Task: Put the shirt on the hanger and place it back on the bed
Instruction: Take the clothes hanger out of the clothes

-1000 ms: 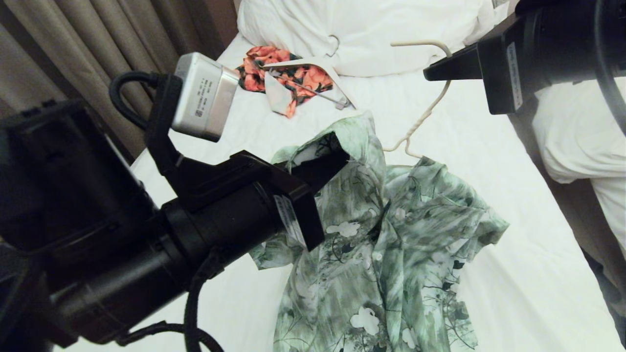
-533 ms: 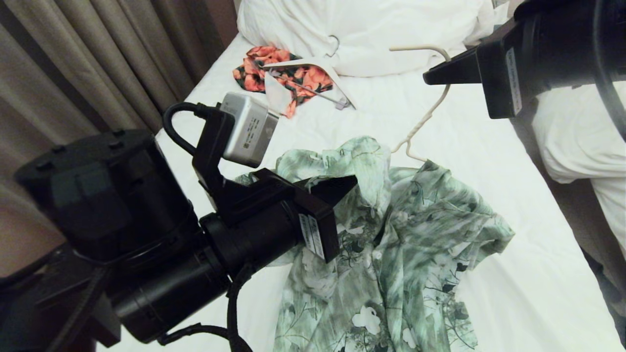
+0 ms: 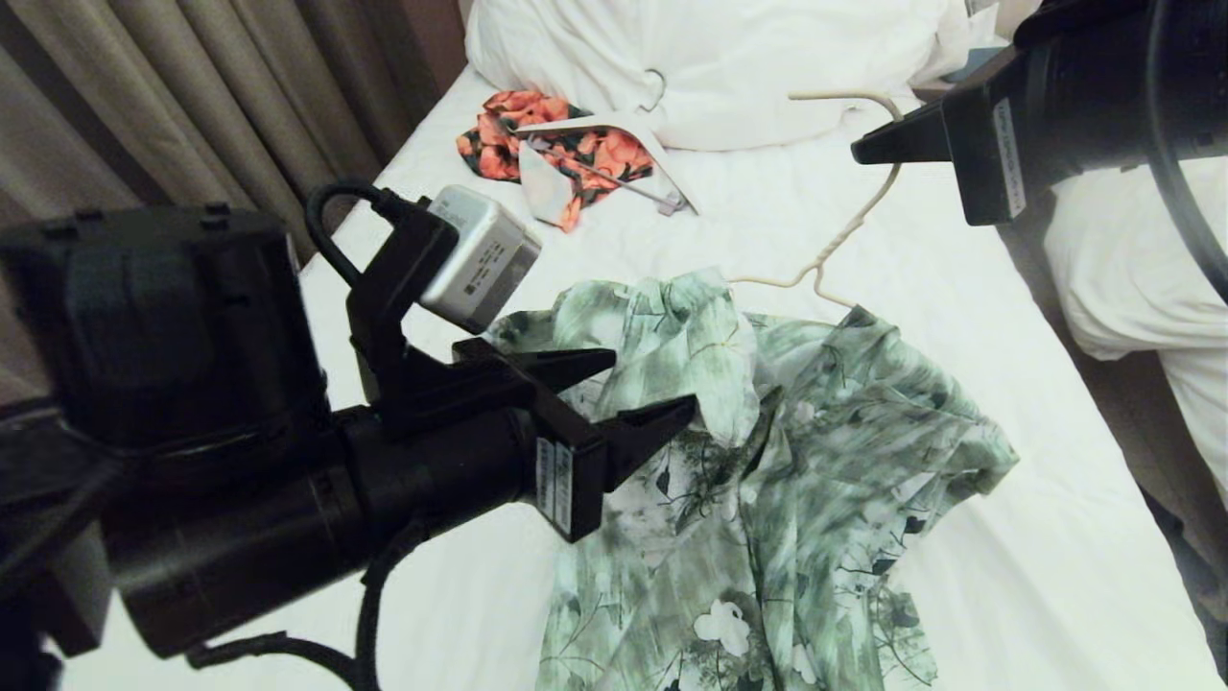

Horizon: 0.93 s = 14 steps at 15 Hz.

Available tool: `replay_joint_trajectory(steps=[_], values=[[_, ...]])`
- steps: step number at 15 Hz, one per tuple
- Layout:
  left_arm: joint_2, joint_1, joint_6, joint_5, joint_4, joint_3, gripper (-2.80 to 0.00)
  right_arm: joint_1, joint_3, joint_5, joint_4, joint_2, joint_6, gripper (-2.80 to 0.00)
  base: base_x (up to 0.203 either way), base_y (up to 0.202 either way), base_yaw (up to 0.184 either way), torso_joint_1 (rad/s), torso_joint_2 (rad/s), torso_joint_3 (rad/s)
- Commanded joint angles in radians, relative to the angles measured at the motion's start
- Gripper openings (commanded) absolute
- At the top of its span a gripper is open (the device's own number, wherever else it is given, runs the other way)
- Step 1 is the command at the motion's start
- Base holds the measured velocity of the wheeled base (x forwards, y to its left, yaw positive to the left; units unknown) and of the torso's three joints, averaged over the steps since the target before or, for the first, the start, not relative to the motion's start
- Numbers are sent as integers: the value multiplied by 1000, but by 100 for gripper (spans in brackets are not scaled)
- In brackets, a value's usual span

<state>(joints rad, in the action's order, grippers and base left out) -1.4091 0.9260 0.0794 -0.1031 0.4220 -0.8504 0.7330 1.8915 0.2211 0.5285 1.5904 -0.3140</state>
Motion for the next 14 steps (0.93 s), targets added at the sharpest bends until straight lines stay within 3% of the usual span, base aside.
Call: replay_joint_trajectory(steps=[1, 6, 7, 10, 14], values=[[64, -35, 0, -14, -165, -63, 0, -8, -1, 1, 4, 3, -2, -280, 0, 0, 0, 0, 0, 0], [64, -176, -3, -13, -175, -114, 0, -33, -29, -6, -2, 8, 11, -280, 0, 0, 0, 0, 0, 0], [64, -174, -3, -12, -175, -114, -280, -34, -28, -9, -5, 11, 19, -280, 0, 0, 0, 0, 0, 0], [78, -193, 0, -15, -189, -118, -280, -46, -25, -6, -6, 20, 17, -280, 0, 0, 0, 0, 0, 0], [159, -207, 3, 13, -467, -188, -280, -88, -19, -5, -15, 47, 12, -280, 0, 0, 0, 0, 0, 0]])
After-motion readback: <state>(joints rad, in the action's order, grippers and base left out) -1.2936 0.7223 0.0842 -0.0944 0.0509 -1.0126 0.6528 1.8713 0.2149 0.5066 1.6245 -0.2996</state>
